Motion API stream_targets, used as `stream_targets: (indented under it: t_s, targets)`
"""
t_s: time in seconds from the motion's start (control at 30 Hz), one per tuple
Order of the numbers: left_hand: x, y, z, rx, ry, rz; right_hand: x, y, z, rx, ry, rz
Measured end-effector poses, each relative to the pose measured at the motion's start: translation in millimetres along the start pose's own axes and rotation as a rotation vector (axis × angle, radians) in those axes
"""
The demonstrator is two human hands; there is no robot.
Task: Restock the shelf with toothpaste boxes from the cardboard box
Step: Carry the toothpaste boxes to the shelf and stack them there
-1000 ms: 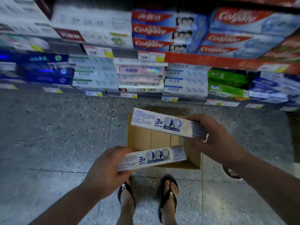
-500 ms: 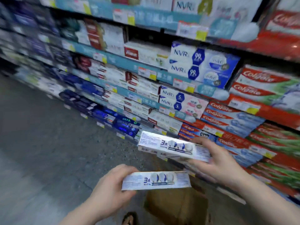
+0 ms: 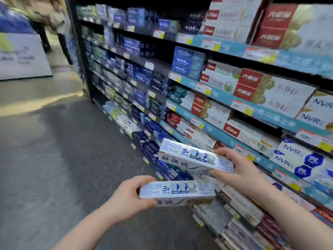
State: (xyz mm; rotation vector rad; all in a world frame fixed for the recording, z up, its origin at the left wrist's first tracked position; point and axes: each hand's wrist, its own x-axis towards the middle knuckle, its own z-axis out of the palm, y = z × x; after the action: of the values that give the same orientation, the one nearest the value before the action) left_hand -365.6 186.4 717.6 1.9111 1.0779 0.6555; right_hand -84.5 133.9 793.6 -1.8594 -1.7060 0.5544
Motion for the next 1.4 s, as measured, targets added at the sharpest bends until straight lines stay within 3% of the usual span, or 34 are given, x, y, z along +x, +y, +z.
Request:
stream_targets:
  t_s: [0.2, 0.37, 0.67, 1.13, 1.4]
  targets:
    - [23.5, -46.9, -164.8, 0.071, 0.088, -0.03, 104.2, -114.9, 72.3, 0.037, -0.008, -0.087]
    - [49.0, -74.0, -259.1, 0.115, 0.122, -0.071, 177.1, -180.4, 105.9, 0.051, -0.053, -0.121]
    - [124.6, -129.9, -363.3, 0.091, 0.225, -0.123, 330.8, -244.5, 144.3, 0.074, -0.091, -0.215]
    - [332.4, -207.5, -513.4, 0.057, 0.302, -0.243, 626.5, -298.5, 187.0, 0.137, -0.111, -0.255]
    - [438.1, -264.6, -595.8, 0.025, 0.312, -0.182, 753.4, -340.1, 213.5, 0.104, -0.061, -0.284]
